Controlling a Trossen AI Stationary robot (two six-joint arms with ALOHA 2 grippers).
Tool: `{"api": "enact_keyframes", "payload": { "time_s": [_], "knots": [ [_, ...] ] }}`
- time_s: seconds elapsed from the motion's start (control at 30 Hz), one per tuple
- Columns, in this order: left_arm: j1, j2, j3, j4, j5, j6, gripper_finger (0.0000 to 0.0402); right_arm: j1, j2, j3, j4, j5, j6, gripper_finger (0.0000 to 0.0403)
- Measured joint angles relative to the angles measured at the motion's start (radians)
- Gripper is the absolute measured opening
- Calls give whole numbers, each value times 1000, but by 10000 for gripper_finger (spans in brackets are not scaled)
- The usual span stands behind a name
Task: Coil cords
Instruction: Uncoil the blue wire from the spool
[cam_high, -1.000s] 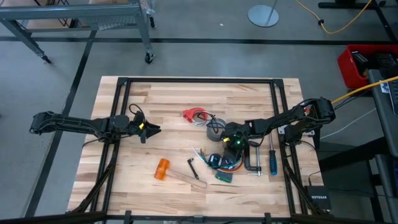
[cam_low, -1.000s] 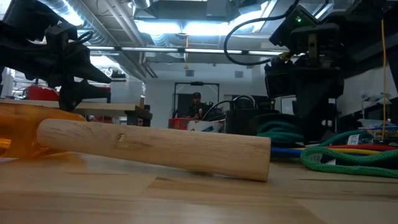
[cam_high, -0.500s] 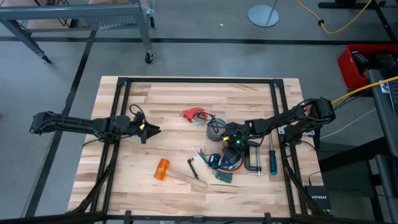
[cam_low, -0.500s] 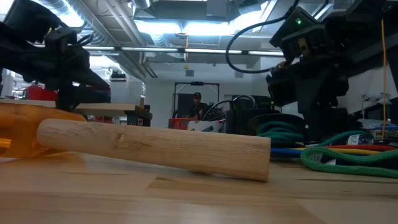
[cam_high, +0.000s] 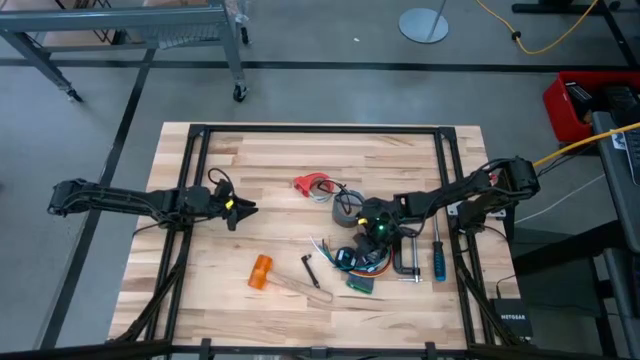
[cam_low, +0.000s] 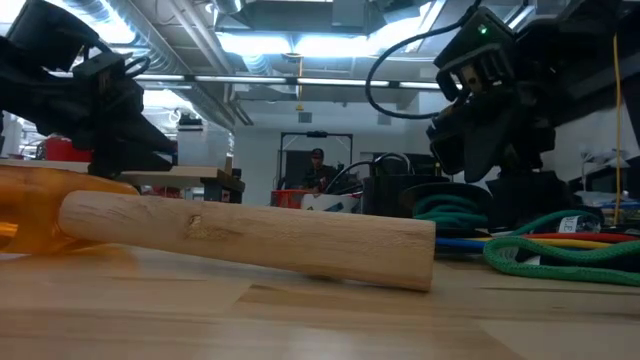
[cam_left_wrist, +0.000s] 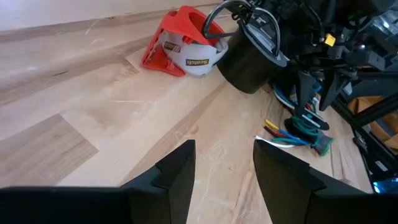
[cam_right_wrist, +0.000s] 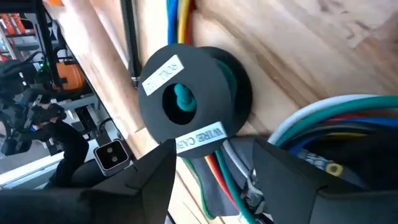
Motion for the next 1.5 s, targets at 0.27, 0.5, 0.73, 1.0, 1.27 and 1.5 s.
{"api": "enact_keyframes", "payload": {
  "time_s": [0.27,0.5,0.73,1.0,1.27,1.5],
  "knots": [
    [0,0,0,3,0,23,155,47,0,0,58,64,51,216],
    [0,0,0,3,0,23,155,47,7,0,63,108,83,216],
    [0,0,0,2,0,23,155,66,98,0,160,104,131,216],
    [0,0,0,1,-1,30,155,65,120,0,203,109,139,199],
    [0,1,0,1,-3,43,155,66,120,0,206,114,136,81],
    [0,1,0,1,-3,43,155,66,122,1,225,108,126,43]
  ]
}}
